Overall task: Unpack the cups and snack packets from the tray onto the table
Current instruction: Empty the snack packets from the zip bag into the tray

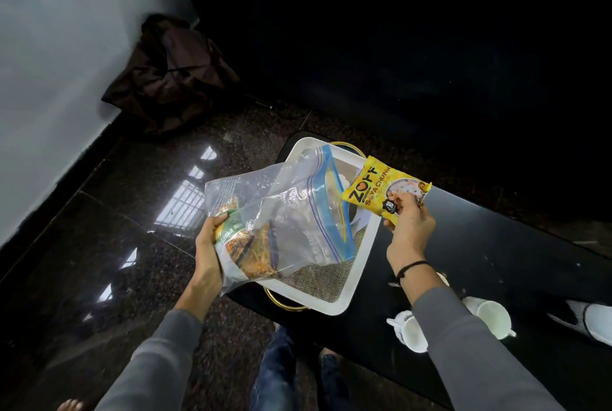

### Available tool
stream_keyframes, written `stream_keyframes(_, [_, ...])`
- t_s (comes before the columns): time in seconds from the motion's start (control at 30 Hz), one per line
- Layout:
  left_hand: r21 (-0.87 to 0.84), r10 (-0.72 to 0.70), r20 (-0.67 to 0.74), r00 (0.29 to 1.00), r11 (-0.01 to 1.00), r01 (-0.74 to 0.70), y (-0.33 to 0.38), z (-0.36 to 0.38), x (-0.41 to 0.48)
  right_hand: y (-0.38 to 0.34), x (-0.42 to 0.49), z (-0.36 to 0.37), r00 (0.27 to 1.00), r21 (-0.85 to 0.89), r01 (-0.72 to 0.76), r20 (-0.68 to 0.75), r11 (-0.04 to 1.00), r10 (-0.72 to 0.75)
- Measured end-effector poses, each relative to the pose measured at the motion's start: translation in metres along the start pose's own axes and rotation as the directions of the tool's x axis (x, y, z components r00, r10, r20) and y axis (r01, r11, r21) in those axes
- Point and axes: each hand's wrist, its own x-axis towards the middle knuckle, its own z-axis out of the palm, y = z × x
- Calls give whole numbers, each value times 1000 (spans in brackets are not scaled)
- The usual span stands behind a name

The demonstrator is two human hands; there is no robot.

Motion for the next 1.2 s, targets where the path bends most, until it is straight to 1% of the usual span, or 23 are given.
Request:
stream_keyframes(0.1, [3, 22, -18, 1000, 1000, -22, 0, -4, 0, 13, 14, 14, 999, -28, -46, 29, 999, 46])
stream_keyframes(0.23, [-22, 46, -67, 997, 999, -47, 0, -14, 3, 33, 28, 31, 988, -85, -104, 104, 991, 113])
stream_keyframes(0.33, [-48, 68, -88, 994, 996, -72, -1, -20, 4, 44, 35, 36, 979, -166, -103, 160, 981, 130])
stream_keyframes(0.4, [-66, 74, -100, 992, 995, -80, -2, -24, 4, 51, 40, 37, 963, -158, -129, 214, 979, 161])
stream_keyframes(0.5, [-54, 66, -79, 995, 996, -70, -2, -28, 7, 60, 46, 42, 919, -89, -194, 333, 977, 212])
stream_keyframes(0.57, [-25, 54, -41, 998, 998, -55, -4, -28, 8, 66, 47, 44, 905, -89, -229, 346, 969, 245])
stream_keyframes(0.6, [-13, 47, -25, 999, 999, -47, -6, -27, 9, 70, 48, 44, 915, -145, -202, 324, 969, 239])
stream_keyframes(0.63, [-4, 42, -14, 999, 999, -42, -8, -26, 9, 75, 50, 43, 932, -255, -134, 295, 957, 209])
stream_keyframes(0.7, [10, 34, -3, 999, 999, -34, -12, -23, 10, 79, 51, 40, 966, -504, 22, 234, 863, 112])
stream_keyframes(0.73, [14, 31, -1, 1000, 999, -31, -13, -22, 11, 79, 51, 39, 969, -552, 66, 233, 832, 78])
stream_keyframes(0.9, [40, 38, 15, 999, 998, -38, -21, -16, 18, 79, 54, 45, 962, -512, 132, 274, 849, 16])
stream_keyframes(0.97, [64, 38, 28, 999, 997, -40, -22, -11, 20, 78, 56, 42, 959, -496, 121, 284, 860, 29])
stream_keyframes(1.07, [96, 29, 41, 999, 995, -32, -20, -3, 21, 73, 54, 34, 965, -516, 98, 258, 851, 45])
stream_keyframes(1.13, [97, 22, 41, 999, 995, -26, -20, 2, 21, 65, 48, 27, 964, -478, 149, 263, 866, -21])
stream_keyframes(1.2, [99, 16, 43, 999, 995, -20, -23, 6, 21, 53, 38, 19, 945, -377, 215, 314, 901, -95])
